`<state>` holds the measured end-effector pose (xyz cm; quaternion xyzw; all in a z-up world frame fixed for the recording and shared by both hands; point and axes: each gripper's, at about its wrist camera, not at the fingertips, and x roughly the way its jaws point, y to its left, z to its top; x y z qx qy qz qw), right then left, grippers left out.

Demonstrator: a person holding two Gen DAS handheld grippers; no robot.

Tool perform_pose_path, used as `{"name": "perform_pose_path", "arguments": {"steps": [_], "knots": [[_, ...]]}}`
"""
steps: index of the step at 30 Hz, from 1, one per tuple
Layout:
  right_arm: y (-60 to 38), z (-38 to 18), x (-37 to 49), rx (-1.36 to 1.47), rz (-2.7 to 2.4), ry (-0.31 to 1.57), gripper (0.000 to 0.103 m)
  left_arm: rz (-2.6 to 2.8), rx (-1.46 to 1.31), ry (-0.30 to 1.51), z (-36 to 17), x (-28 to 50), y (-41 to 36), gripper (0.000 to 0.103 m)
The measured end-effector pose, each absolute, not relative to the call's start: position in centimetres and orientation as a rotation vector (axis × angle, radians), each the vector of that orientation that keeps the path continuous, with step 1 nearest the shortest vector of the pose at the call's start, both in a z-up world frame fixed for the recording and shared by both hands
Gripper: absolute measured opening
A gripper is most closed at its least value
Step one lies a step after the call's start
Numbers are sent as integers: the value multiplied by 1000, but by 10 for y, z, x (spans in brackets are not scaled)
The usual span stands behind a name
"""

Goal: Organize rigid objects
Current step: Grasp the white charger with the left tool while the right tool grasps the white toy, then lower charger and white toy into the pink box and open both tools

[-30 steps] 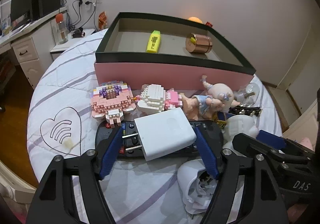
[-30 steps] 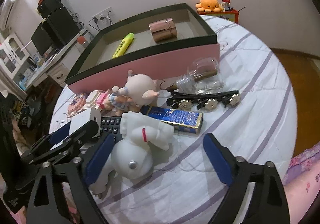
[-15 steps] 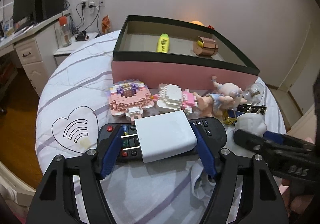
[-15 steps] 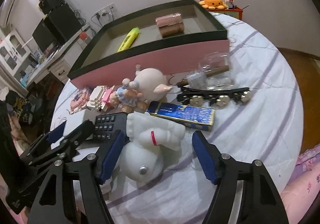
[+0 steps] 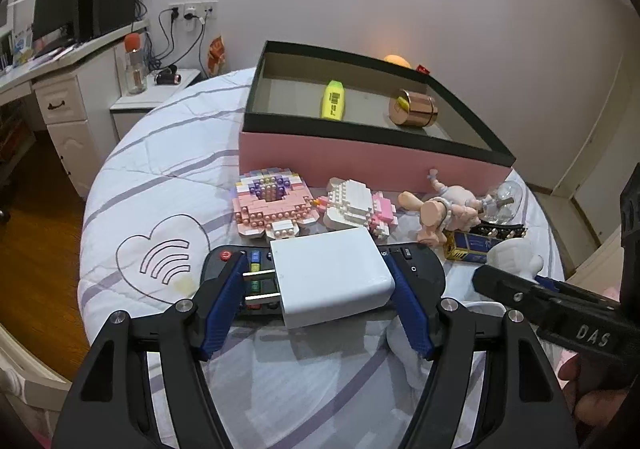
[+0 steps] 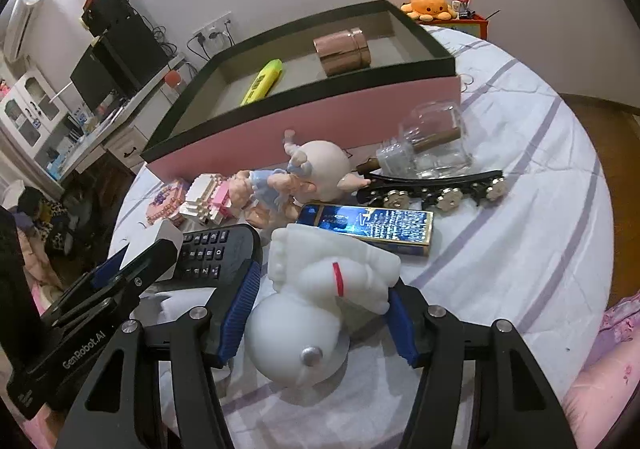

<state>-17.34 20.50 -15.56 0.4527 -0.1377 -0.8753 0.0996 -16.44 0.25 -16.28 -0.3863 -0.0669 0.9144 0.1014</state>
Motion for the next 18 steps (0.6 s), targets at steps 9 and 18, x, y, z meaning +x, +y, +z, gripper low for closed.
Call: {"name": "perform_pose_path", "arguments": {"steps": [9, 18], "knots": [[208, -129, -167, 1256, -2608, -406, 61, 2738, -1043, -184, -134, -157, -3, 71], [203, -81, -187, 1120, -2656, -324, 61, 2775, -897, -141, -86, -172, 2, 71]]}}
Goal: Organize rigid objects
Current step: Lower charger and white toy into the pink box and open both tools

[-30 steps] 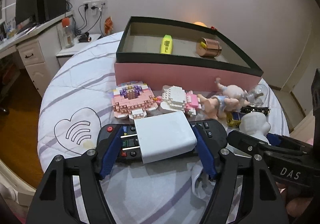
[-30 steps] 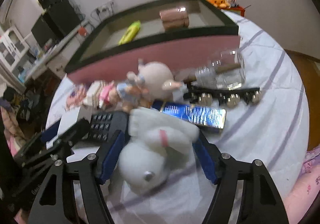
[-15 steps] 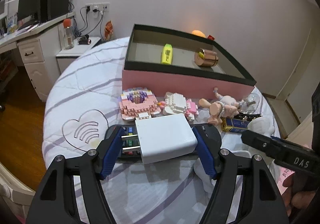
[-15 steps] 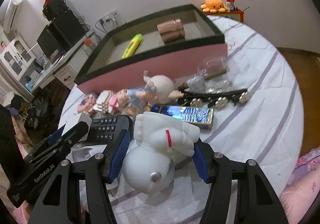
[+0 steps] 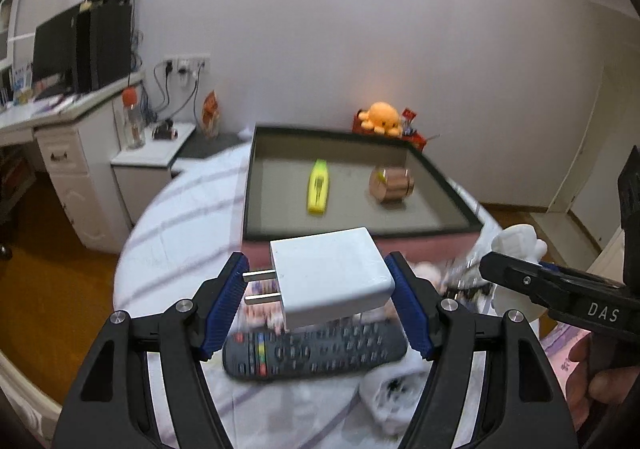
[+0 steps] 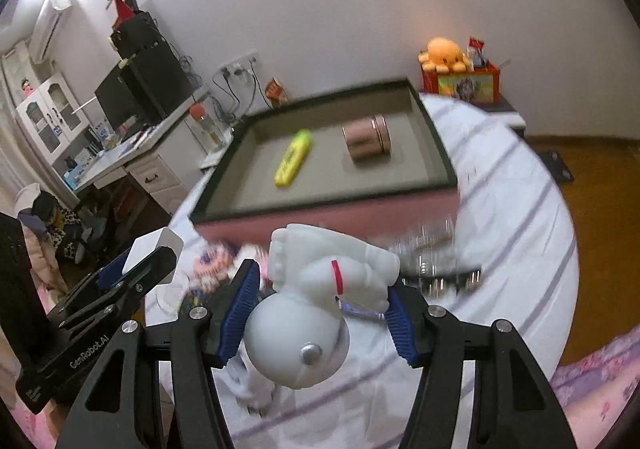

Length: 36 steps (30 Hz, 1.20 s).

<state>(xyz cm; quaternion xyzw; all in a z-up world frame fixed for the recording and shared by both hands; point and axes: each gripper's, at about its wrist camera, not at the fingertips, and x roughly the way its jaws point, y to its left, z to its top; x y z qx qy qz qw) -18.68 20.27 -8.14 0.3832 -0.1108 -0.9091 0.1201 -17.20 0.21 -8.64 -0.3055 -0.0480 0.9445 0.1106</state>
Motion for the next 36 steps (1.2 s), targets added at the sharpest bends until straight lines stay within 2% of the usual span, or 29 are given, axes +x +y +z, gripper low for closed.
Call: {"name": "perform_pose_path", "arguments": {"steps": [7, 11, 21, 29, 31, 32, 36], "knots": [[196, -49, -233, 1031, -2696, -238, 61, 2804, -814, -103, -54, -213, 7, 71], [195, -52, -268, 1043, -2717, -198, 61, 2814, -816, -96, -53, -246, 9, 71], [195, -103, -338, 1223, -2689, -126, 61, 2754, -962, -64, -97, -321, 29, 71], [193, -136, -358, 1360, -2645, -92, 61, 2684, -1140, -41, -135, -345, 41, 71], [193, -140, -359, 1386, -2650, -65, 61, 2669, -1191, -6, -143, -348, 44, 73], [194, -142, -358, 1403, -2653, -58, 65, 2671, -1200, 6, -145, -348, 45, 75], [195, -141, -355, 1411, -2628, -54, 68, 2698, -1170, 11, -139, -342, 39, 91]]}}
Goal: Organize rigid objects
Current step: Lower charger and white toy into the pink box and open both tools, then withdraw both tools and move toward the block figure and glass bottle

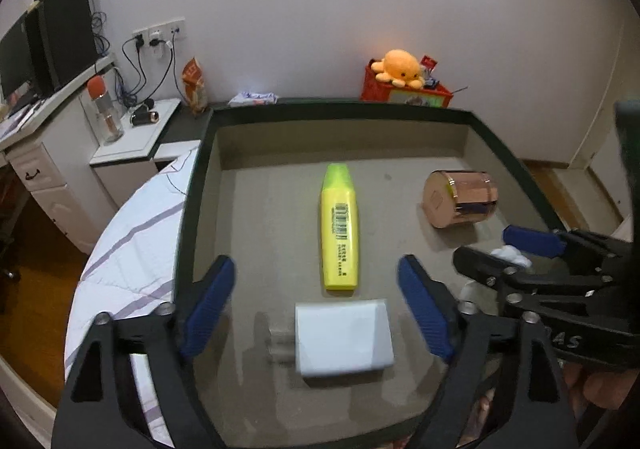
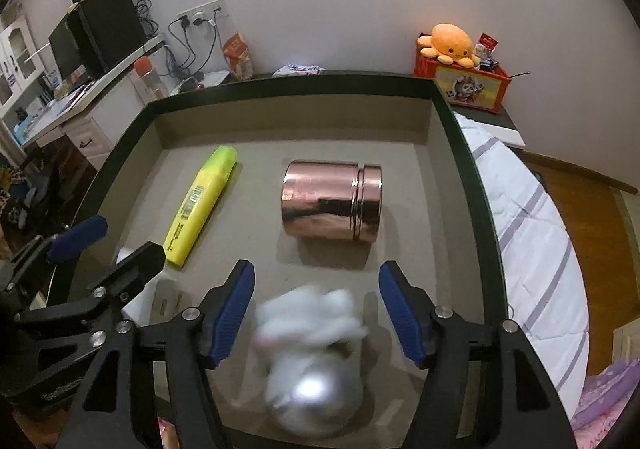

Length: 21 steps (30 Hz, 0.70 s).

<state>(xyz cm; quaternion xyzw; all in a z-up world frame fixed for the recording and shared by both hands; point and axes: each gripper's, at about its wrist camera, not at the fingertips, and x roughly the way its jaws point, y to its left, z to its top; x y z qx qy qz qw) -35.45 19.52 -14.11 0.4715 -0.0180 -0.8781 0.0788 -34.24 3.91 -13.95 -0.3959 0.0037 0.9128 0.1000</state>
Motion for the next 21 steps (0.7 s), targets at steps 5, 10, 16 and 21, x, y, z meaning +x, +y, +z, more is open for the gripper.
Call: {"name": "perform_pose_path", "arguments": {"steps": [5, 10, 16, 21], "knots": [[195, -123, -336, 1319, -2681, -82, 99, 2798, -1047, -37, -111, -315, 18, 103], [204, -96, -311, 1195, -2724, -151, 103, 2879, -944, -89, -80, -277, -2, 103], [208, -64, -260, 1072, -2797, -174, 103, 2918, -851, -115, -52, -220, -15, 103], [207, -40, -212, 990, -2836, -181, 103, 2935, -792, -144, -35, -178, -17, 103]]}}
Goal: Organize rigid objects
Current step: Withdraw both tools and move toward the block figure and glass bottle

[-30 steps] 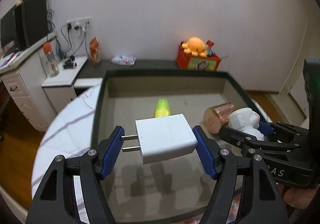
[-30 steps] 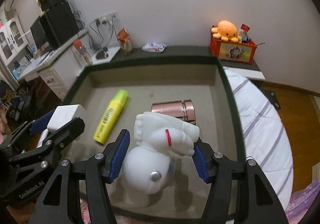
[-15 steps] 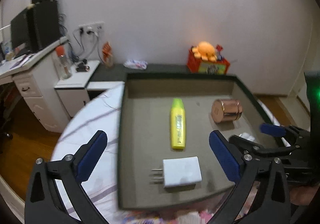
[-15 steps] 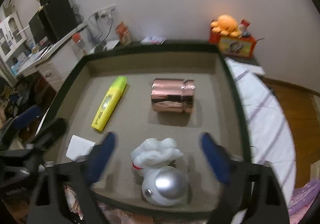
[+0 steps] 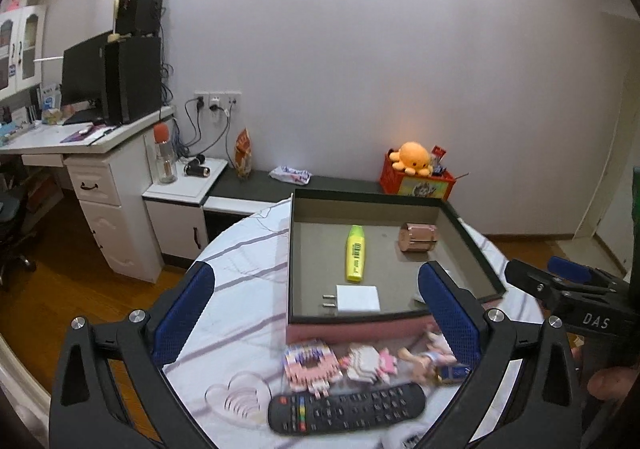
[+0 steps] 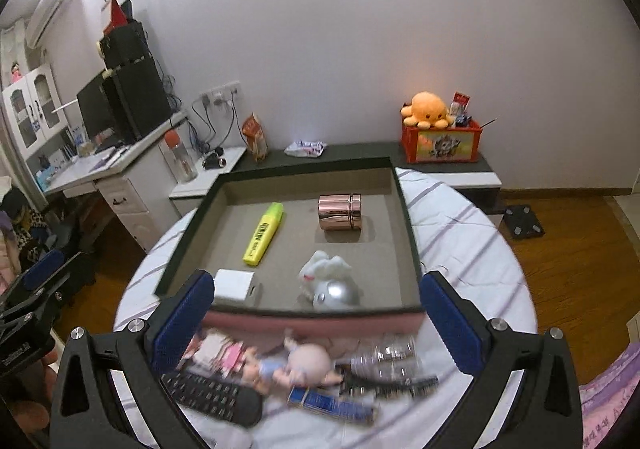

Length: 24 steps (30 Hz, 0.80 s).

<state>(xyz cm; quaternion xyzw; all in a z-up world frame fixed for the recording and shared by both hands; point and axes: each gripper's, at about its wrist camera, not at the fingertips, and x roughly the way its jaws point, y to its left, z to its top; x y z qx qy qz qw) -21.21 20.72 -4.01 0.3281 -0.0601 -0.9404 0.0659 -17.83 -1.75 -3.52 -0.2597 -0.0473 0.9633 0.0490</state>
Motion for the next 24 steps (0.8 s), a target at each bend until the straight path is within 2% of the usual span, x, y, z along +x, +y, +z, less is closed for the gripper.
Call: {"name": "perform_pose_path", "arguments": {"steps": [11, 24], "knots": [[204, 7, -115, 775, -2964, -139, 103, 2960, -725, -115, -18, -108, -8, 103], [204, 14, -76, 746, -2971, -131, 103, 2952, -751, -143, -23, -67, -13, 103]]}}
